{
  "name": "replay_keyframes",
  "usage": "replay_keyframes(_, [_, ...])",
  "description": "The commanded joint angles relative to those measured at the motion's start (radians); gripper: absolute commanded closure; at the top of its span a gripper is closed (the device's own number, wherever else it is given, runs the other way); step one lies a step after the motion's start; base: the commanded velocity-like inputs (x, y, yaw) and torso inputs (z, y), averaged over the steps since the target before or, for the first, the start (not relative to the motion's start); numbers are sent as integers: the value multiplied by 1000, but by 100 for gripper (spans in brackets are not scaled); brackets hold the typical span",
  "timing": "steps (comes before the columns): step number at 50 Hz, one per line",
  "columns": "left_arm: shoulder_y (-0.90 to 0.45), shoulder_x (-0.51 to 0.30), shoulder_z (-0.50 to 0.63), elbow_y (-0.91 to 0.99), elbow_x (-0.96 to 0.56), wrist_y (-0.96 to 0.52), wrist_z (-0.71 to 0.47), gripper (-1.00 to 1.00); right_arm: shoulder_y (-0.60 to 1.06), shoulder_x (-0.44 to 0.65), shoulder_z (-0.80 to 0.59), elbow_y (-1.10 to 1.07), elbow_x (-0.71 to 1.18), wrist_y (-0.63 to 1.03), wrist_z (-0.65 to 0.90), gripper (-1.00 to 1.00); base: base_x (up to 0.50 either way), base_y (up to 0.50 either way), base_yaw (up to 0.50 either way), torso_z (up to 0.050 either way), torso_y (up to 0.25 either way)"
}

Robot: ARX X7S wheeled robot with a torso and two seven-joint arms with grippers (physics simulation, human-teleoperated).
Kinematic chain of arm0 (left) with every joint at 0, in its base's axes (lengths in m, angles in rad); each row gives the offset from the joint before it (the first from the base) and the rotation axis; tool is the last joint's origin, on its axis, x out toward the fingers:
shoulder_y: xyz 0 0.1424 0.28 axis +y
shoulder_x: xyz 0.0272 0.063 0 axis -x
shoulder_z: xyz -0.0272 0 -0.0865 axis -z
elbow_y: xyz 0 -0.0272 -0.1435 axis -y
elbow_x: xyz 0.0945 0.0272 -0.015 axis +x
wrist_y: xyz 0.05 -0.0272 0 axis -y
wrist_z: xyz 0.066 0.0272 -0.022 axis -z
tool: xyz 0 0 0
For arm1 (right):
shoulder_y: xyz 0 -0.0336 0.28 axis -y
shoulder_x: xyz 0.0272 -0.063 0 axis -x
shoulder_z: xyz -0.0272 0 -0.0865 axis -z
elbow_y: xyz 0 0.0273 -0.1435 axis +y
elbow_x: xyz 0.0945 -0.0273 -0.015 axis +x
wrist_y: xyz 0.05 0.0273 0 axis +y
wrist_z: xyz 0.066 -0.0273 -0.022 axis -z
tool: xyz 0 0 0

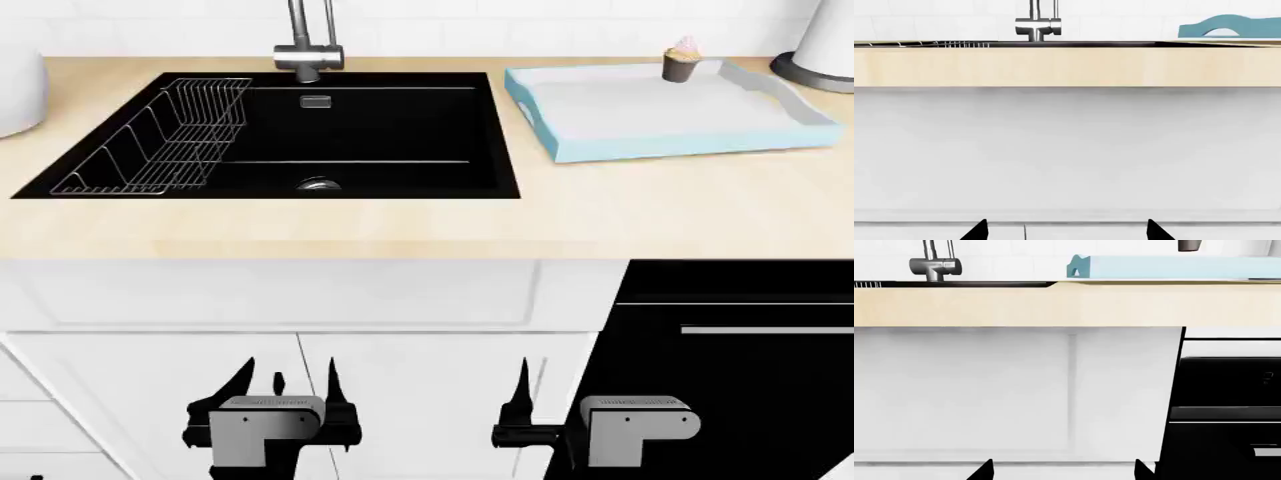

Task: Move the fresh-baked cupcake off the tray onto the counter, and place the bowl used for mixing into the sink.

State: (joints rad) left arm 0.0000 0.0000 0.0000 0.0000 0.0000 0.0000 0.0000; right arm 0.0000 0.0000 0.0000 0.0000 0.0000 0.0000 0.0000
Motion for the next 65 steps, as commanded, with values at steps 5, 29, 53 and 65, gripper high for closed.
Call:
replay_keyframes(5, [0, -31, 34, 43, -33, -47, -41, -100, 11, 29, -39, 8, 17, 23, 50, -100, 0, 0, 0, 0, 0])
replay_keyframes(29, [-9, -69, 86, -57, -69, 44, -93, -100, 14, 69, -89, 21, 63, 7, 106, -100, 0, -246, 0, 0, 0])
replay_keyframes(53, [-3, -104, 118, 43, -95, -38, -131, -100, 14, 96, -122, 20, 92, 3, 135, -100, 0, -500, 0, 0, 0])
replay_keyframes(65, [3, -121, 146, 36, -106, -3, -121, -100, 15, 109, -139, 23, 102, -6, 146, -100, 0, -100, 0, 4, 2])
